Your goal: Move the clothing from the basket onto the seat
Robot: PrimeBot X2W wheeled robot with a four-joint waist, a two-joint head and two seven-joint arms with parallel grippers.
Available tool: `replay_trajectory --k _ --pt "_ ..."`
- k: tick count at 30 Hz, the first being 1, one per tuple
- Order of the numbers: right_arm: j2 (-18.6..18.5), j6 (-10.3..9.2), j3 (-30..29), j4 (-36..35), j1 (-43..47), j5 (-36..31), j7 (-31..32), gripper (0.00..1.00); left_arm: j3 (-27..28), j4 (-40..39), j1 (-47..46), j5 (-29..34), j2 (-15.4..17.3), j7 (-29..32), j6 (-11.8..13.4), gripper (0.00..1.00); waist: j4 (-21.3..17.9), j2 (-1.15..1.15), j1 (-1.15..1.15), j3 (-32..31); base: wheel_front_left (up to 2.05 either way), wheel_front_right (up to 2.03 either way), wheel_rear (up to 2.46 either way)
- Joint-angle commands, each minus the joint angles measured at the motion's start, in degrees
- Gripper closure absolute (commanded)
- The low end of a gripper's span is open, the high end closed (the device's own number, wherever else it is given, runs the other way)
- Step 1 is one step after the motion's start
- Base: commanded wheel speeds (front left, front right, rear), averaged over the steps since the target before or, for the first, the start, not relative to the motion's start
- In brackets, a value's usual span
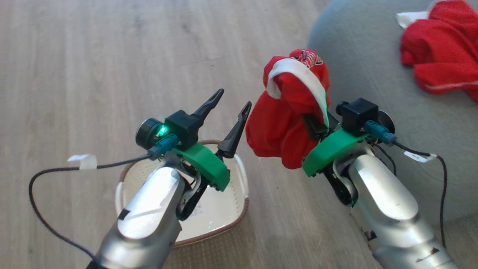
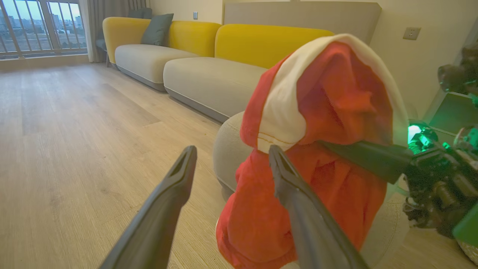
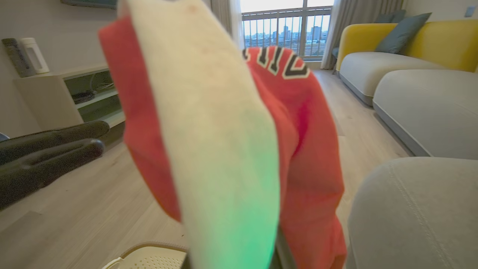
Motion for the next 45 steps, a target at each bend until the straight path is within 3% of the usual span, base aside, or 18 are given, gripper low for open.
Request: replay_trajectory --k 1,14,22,35,45 --pt "0.8 -0.02 0.1 -2.5 -0.5 -0.5 -0.4 1.00 2.5 -1.5 -1.2 0.7 0.9 -0.3 -0.3 0.00 -3.0 0.00 0.00 0.0 0.00 0.00 0.00" --pt "0.6 -0.02 -5.8 -8.8 4.8 -1.5 -0.4 1.00 7.0 -1.6 1.5 4.3 1.4 -0.3 -1.6 0.00 -14.8 0.00 0.00 0.3 0.00 0.00 0.00" --pt "0.1 -0.02 -7.8 -12.2 7.7 -1.9 -0.4 1.00 9.2 -1.8 3.2 6.0 1.4 -0.3 -2.1 0.00 -19.7 0.00 0.00 0.3 0.00 0.00 0.00" --pt "-2.5 -0.02 -12.5 -16.4 6.8 -5.4 -0.4 1.00 8.7 -2.4 2.6 7.4 1.4 -0.3 -2.7 0.00 -20.5 0.00 0.00 3.7 0.00 0.00 0.00" --pt "-7.7 -0.02 -17.0 -14.3 -5.3 -9.3 -0.4 1.00 7.0 -3.4 1.1 8.0 3.8 -0.3 -2.8 0.00 -18.9 0.00 0.00 10.3 0.00 0.00 0.00"
